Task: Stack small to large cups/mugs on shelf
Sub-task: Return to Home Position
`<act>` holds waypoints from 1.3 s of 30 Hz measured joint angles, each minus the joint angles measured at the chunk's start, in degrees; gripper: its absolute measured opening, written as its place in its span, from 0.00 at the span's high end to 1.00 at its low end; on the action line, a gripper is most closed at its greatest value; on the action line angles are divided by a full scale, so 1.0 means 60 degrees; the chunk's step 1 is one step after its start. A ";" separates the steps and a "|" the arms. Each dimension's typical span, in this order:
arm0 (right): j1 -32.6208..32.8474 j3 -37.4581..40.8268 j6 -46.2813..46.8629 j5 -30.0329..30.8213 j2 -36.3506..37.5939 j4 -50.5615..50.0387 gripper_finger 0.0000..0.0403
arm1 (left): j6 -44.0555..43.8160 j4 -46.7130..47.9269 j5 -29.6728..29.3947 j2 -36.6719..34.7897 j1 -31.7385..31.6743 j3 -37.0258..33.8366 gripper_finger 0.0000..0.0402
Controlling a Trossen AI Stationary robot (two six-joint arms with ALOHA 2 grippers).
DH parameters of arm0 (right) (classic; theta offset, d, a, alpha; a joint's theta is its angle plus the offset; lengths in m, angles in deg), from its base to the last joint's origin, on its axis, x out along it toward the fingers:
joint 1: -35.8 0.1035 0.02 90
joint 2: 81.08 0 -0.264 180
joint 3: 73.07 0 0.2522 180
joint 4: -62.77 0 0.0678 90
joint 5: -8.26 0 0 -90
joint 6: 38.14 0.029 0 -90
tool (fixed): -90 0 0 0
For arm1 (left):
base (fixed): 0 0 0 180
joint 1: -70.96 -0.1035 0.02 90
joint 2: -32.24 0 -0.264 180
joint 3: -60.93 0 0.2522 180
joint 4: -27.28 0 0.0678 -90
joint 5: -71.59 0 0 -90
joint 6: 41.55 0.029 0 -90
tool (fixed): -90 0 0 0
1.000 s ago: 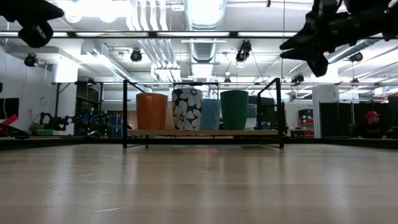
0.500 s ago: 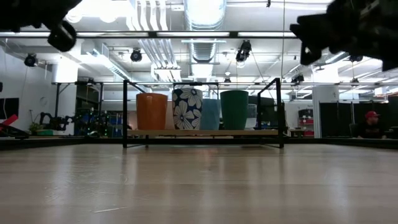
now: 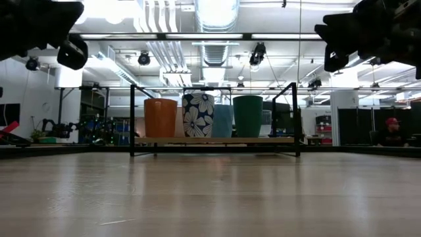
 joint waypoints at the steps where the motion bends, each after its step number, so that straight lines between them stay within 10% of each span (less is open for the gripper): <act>1: 0.0000 0.0000 -0.0015 0.0000 0.0008 0.0014 0.76 | 0.0084 0.0192 0.0193 -0.0034 0.0000 0.0000 1.00; 7: 0.0017 0.0018 0.0008 -0.0134 0.0002 -0.0058 0.76 | -0.0687 0.2258 0.1473 -0.0157 0.0001 -0.0011 1.00; 16: 0.0076 0.0025 -0.0541 -0.0255 0.0838 0.0668 0.76 | -0.0159 0.0935 0.1600 -0.0211 0.0007 0.0018 1.00; 39: 0.0076 0.0025 0.0321 -0.1032 0.6623 -0.3153 0.76 | 0.0087 -0.0506 0.1576 -0.0215 0.0000 0.0437 1.00</act>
